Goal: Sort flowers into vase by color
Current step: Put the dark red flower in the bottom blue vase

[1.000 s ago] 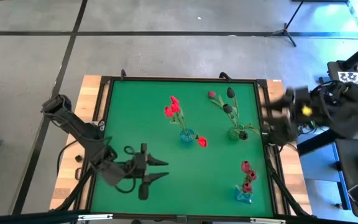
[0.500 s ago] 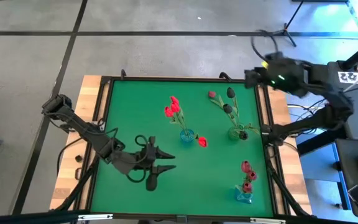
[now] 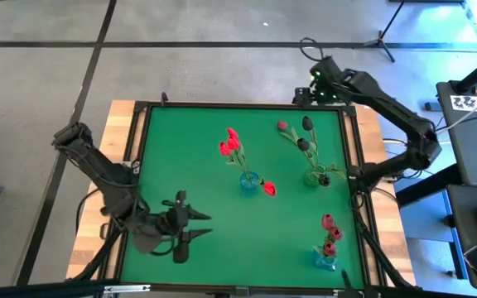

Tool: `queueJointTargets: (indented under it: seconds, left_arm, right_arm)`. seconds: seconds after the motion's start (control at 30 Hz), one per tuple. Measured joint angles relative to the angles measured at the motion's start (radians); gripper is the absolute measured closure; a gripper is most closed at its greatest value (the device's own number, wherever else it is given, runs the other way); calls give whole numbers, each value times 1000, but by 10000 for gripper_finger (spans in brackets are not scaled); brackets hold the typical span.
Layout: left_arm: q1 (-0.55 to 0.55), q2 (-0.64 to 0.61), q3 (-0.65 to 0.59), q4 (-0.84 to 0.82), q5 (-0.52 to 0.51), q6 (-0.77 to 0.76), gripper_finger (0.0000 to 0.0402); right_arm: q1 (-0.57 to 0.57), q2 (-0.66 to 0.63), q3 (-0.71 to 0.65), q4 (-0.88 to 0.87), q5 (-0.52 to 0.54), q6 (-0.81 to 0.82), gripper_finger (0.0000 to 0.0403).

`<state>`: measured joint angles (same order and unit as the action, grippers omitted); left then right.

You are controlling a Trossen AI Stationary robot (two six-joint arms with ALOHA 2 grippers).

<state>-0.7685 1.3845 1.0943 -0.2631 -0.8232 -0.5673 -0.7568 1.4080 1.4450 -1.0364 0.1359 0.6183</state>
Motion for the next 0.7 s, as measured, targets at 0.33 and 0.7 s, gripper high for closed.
queueJointTargets:
  seconds: [0.33, 0.7]
  left_arm:
    - [-39, -29, 0, -241, -165, -208, 250]
    - [-59, -29, 0, -260, -192, -248, 250]
  right_arm:
    - [-39, 159, -23, -21, -138, -75, 167]
    - [86, 206, -93, -65, -74, -101, 167]
